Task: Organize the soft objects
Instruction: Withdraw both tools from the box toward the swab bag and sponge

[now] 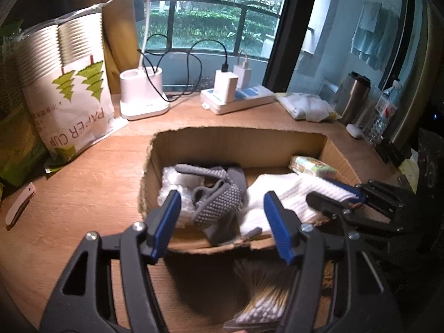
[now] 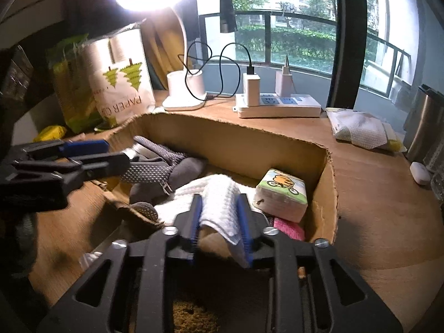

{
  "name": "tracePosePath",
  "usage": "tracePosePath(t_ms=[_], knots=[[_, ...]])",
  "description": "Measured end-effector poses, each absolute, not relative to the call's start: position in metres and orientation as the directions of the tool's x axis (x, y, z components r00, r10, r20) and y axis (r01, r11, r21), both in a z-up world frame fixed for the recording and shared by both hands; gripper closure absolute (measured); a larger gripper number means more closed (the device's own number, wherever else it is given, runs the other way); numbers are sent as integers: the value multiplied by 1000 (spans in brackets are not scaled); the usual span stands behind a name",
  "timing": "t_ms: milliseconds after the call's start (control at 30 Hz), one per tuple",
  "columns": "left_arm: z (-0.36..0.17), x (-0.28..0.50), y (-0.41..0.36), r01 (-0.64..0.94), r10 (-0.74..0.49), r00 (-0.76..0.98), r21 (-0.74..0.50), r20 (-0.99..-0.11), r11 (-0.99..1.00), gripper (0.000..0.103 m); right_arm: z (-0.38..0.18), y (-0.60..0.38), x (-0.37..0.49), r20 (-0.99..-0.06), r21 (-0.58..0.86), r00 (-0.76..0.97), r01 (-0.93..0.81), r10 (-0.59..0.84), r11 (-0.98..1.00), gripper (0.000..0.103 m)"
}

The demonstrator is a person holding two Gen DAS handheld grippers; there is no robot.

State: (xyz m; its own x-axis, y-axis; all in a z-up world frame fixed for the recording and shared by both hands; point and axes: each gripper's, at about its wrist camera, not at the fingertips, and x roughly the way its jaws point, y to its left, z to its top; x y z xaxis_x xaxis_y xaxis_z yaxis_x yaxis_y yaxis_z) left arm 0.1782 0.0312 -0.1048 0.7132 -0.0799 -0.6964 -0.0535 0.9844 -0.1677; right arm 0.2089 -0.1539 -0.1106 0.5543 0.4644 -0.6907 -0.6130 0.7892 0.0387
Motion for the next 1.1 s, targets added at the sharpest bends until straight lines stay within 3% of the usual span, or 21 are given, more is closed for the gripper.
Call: tracePosePath(t_ms=[67, 133, 200, 567, 1100], knots=[[-104, 176, 34, -56, -80, 716, -171, -693, 984, 40, -109, -154, 209, -694, 36, 556, -607, 457, 794, 66], [-104, 173, 37, -57, -82, 719, -175, -691, 983, 39, -106, -157, 208, -690, 38, 562, -602, 457, 798, 54], [-104, 170, 38, -59, -83, 720, -180, -689, 982, 39, -101, -160, 206, -683, 34, 573, -595, 454, 803, 50], [-99, 147, 44, -61, -98, 736, -210, -670, 976, 39, -92, -184, 193, -685, -6, 621, -528, 381, 849, 49], [-91, 122, 48, -45, -109, 759, -218, -642, 975, 39, -81, -176, 168, -673, -9, 619, -553, 404, 833, 49]])
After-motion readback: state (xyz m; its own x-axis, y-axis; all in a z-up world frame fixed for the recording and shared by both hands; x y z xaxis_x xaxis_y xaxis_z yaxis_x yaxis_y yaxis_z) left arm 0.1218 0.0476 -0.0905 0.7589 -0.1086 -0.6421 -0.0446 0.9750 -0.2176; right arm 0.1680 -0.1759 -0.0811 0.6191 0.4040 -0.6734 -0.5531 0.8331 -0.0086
